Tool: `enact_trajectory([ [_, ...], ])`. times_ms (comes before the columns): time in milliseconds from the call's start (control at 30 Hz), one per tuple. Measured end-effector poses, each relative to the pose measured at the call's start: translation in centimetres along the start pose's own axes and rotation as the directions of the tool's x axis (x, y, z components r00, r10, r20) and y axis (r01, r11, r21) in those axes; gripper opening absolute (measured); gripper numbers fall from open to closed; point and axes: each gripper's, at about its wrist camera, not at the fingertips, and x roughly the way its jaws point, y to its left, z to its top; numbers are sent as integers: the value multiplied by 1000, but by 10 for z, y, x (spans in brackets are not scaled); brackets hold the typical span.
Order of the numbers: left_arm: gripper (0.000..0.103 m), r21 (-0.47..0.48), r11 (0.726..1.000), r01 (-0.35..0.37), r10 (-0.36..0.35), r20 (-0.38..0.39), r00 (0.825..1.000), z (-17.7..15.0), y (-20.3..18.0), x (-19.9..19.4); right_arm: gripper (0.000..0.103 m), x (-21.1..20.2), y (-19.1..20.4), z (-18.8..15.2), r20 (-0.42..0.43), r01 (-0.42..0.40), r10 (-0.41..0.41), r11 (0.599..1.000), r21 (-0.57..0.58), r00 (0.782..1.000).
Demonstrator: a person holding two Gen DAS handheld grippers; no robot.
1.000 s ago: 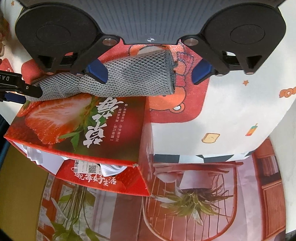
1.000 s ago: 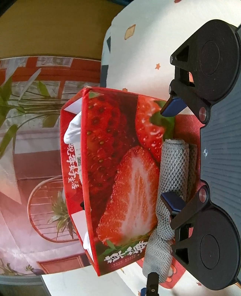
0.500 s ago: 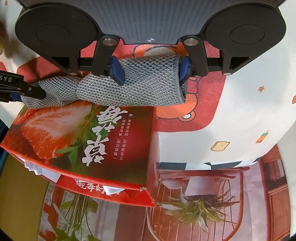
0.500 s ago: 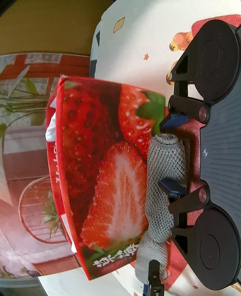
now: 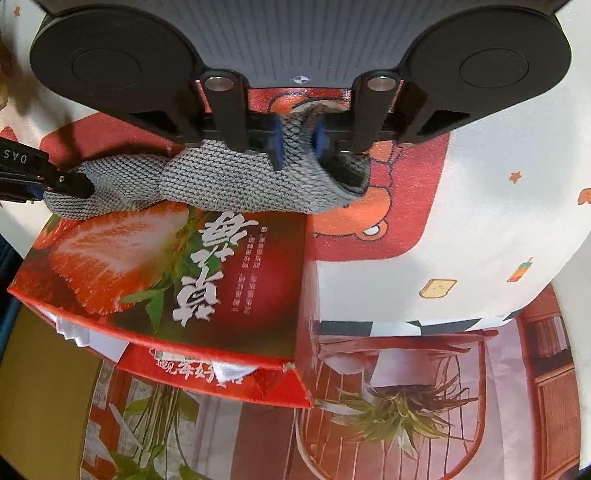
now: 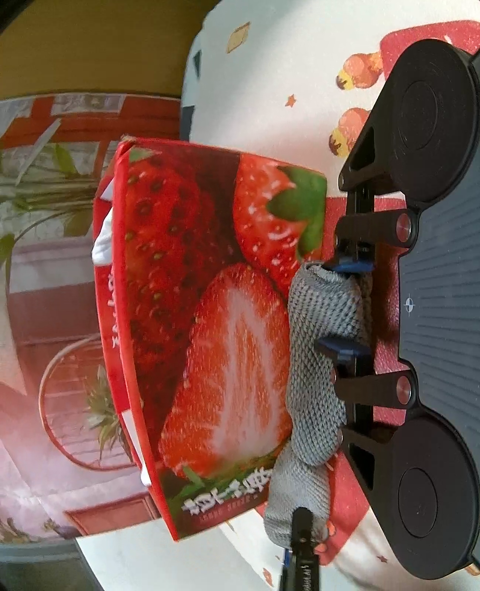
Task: Organize soft objects
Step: 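Lift the grey towel with the left tool and carry it over the box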
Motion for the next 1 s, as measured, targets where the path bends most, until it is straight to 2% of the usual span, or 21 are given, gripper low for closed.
enact_trajectory([
  [100,12,15,1000,17,-18,31,999,3,-1,-16,20,-8,1,1,14,-19,19,1000,-1,1000],
  [300,11,53,997,47,-55,151,987,17,-7,-66,19,-47,4,12,72,-96,99,994,-51,992],
  [400,11,69,996,60,-73,221,973,33,-11,-89,19,-73,-1,36,146,-121,130,990,-67,981],
  [567,11,96,993,69,-95,305,948,70,-27,-107,19,-98,-13,86,248,-110,130,990,-93,960],
  [667,11,104,993,63,-94,331,939,91,-41,-103,19,-97,-21,116,282,-78,103,992,-97,954],
  [733,11,117,992,52,-89,331,939,104,-49,-95,19,-90,-26,130,288,-44,71,994,-99,955],
  [867,11,148,989,20,-65,307,949,125,-65,-64,19,-62,-32,148,271,28,-5,996,-80,963],
  [1000,11,171,985,7,-50,245,968,139,-72,-27,19,-29,-34,152,229,87,-66,993,-82,971],
])
